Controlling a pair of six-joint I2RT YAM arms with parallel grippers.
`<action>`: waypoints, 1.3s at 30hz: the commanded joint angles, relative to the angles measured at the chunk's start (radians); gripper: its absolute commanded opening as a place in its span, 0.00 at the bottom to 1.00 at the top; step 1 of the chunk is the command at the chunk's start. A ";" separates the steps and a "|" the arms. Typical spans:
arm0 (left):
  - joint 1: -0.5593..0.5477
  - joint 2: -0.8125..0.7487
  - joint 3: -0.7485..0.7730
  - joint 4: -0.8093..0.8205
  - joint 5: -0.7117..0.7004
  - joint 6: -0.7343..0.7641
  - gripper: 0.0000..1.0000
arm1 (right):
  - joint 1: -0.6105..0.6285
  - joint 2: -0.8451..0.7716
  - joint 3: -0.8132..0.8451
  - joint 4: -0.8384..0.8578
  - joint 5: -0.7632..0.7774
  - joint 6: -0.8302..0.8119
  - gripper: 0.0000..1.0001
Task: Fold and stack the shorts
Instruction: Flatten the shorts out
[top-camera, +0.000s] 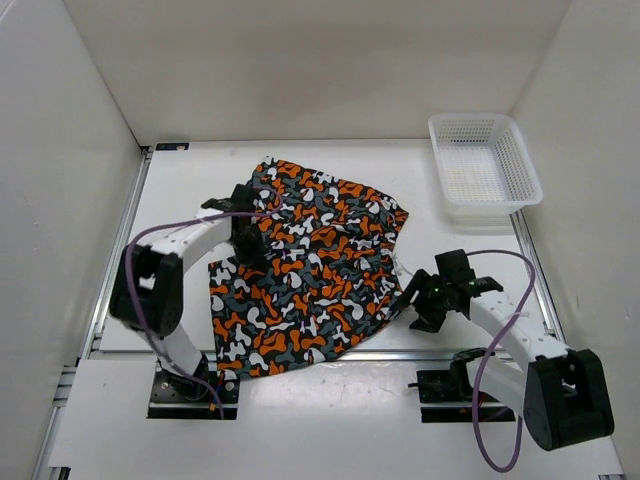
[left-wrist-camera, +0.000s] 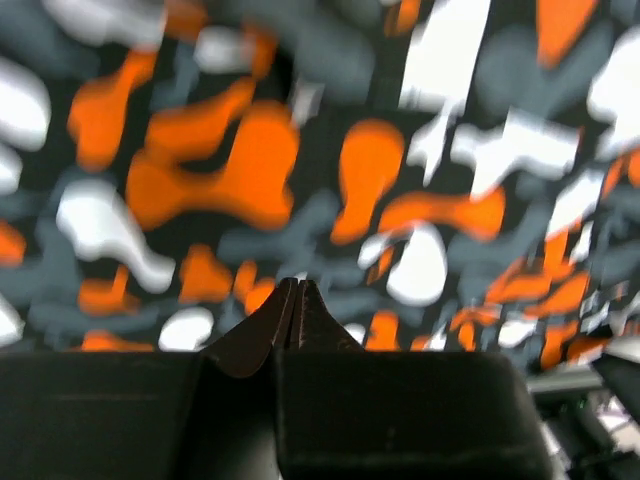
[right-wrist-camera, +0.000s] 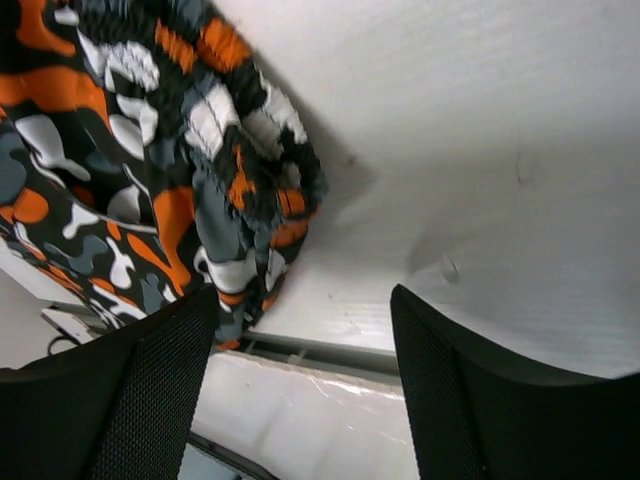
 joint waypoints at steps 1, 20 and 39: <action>0.003 0.087 0.113 0.061 -0.017 0.001 0.11 | -0.008 0.047 -0.004 0.161 -0.027 0.023 0.72; 0.061 0.716 0.824 -0.107 0.052 0.113 0.11 | -0.017 0.431 0.274 0.261 0.103 -0.019 0.00; 0.175 0.074 0.660 -0.122 -0.107 0.133 0.99 | 0.024 0.058 0.383 0.068 0.402 -0.180 0.93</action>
